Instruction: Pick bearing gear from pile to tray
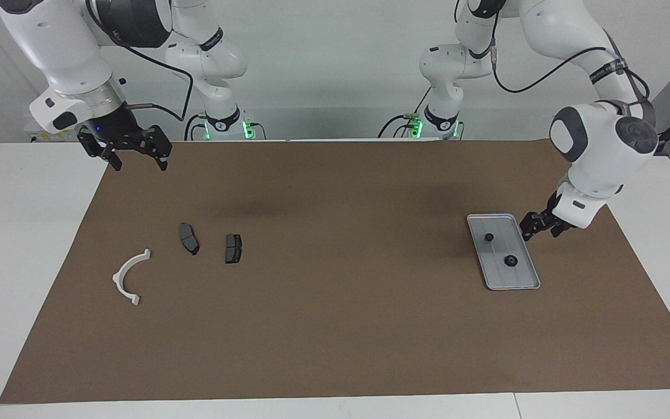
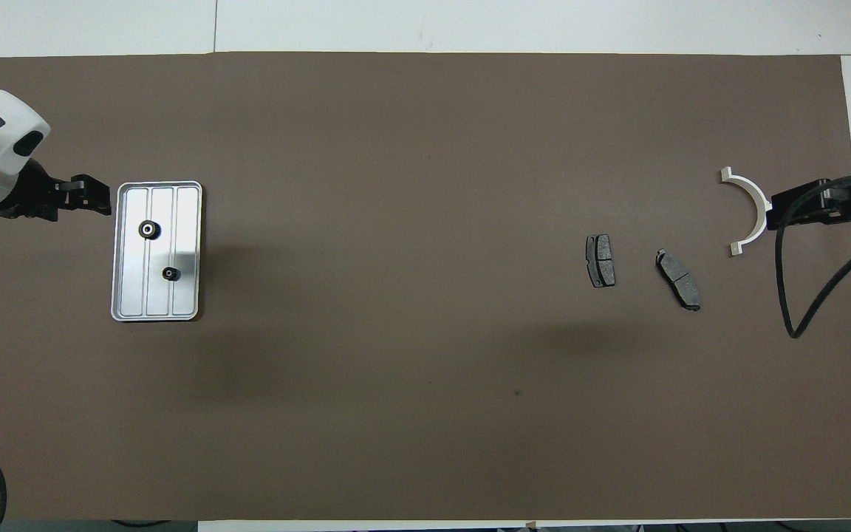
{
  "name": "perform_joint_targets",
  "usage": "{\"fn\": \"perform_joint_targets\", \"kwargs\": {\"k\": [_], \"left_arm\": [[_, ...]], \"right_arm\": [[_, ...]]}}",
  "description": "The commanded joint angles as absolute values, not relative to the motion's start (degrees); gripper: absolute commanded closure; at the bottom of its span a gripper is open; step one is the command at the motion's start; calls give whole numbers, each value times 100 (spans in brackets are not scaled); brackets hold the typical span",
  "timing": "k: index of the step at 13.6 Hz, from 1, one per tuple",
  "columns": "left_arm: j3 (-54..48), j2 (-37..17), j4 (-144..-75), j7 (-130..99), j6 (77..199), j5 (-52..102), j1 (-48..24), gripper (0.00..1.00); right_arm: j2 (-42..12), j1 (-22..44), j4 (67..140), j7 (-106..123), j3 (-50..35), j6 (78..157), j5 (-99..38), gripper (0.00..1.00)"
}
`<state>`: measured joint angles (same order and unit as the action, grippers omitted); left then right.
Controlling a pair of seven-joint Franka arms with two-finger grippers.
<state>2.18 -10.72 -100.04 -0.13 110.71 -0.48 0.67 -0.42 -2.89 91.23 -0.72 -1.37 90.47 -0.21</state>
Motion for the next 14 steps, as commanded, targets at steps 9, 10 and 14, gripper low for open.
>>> {"fn": "perform_joint_targets", "kwargs": {"k": [9, 10, 14], "left_arm": [[220, -255, -9492, 61, 9554, 132, 53, 0], [228, -255, -9536, 27, 9554, 141, 18, 0], [220, -132, -9492, -9, 9421, 141, -79, 0]], "right_arm": [[0, -343, 9123, -149, -176, 8965, 18, 0], [0, -343, 9132, -158, -176, 8965, 18, 0], [-17, -352, 9123, -149, -176, 8965, 18, 0]]}}
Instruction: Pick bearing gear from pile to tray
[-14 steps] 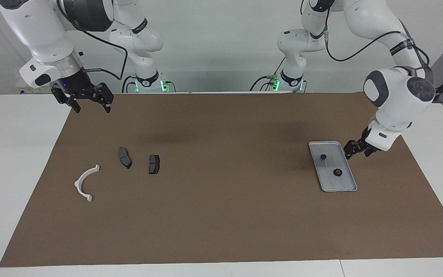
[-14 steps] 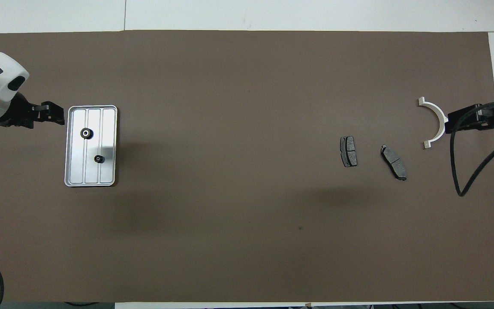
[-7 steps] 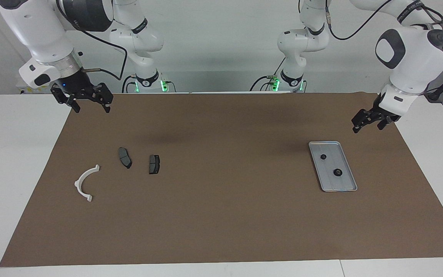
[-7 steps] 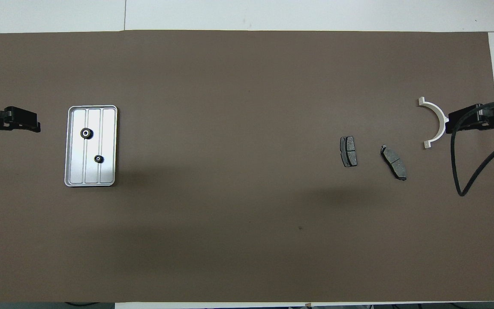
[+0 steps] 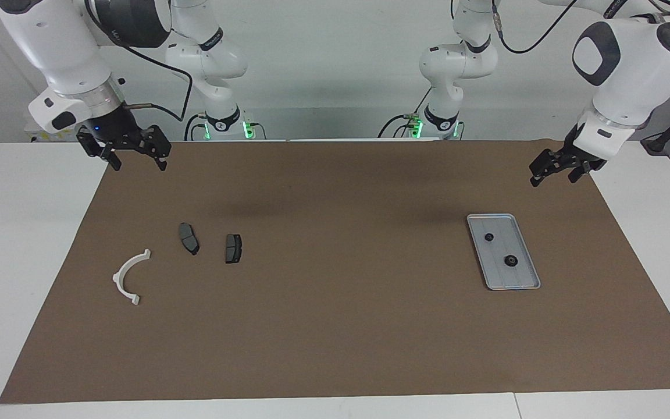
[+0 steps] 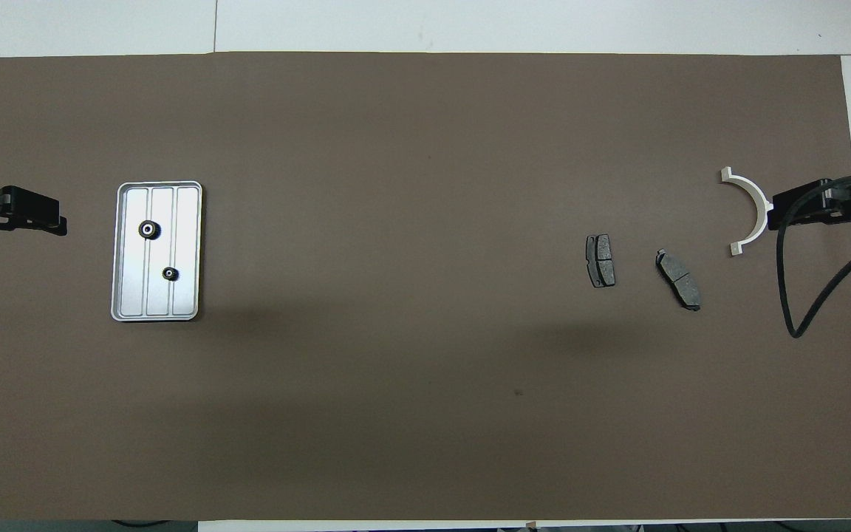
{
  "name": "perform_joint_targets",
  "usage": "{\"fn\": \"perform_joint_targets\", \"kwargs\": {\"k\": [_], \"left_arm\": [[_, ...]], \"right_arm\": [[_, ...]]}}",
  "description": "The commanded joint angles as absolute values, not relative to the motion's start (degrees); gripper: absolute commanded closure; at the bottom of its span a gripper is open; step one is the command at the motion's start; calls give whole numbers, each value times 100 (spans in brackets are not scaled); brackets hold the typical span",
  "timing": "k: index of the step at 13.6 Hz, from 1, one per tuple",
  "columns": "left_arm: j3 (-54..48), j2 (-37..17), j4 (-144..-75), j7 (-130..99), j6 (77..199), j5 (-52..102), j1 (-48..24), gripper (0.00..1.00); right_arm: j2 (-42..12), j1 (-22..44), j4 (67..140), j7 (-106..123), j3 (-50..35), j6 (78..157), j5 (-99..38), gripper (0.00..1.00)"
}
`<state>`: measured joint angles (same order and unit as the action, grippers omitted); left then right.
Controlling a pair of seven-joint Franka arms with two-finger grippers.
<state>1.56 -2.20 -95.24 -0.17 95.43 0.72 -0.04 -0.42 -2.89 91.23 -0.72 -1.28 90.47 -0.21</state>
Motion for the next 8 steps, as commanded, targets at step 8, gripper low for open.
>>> {"fn": "perform_joint_targets", "kwargs": {"k": [8], "left_arm": [[194, -35, -9396, -9, 9264, 150, -53, 0]], "right_arm": [[-35, -360, 9105, -149, -185, 8982, 18, 0]]}}
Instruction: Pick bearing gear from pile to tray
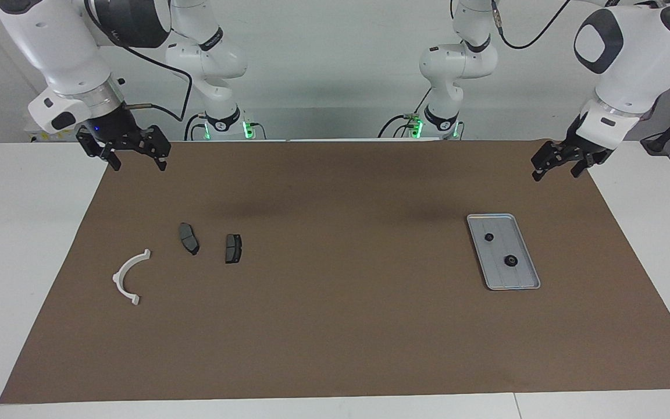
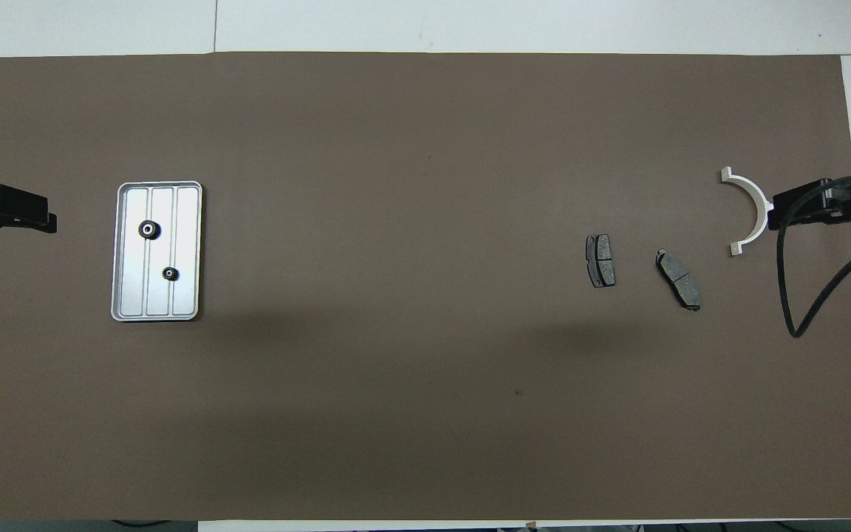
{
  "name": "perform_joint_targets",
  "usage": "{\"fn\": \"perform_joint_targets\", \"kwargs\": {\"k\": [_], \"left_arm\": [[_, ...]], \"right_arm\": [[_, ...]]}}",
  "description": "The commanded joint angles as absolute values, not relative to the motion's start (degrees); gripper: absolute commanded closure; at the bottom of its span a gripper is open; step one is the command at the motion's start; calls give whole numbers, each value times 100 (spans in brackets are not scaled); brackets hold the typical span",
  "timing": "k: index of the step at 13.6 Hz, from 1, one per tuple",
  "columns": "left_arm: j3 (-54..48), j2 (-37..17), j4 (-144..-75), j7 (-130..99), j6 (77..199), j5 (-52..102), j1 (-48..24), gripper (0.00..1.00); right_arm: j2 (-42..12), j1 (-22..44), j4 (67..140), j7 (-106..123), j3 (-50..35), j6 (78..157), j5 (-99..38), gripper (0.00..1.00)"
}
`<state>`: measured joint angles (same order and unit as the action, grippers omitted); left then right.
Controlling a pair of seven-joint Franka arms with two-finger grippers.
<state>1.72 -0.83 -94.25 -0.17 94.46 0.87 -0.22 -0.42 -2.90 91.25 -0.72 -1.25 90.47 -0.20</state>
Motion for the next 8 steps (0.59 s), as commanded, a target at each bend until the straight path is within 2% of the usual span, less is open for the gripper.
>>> {"fn": "perform_joint_targets", "kwargs": {"k": [1, 8], "left_arm": [[159, -35, -9404, -17, 9255, 149, -61, 0], [149, -44, -9395, -17, 9237, 105, -53, 0]], "right_arm": [[-35, -369, 9114, -149, -185, 8991, 18, 0], [-26, -378, 9097, -149, -184, 8965, 9, 0]]}}
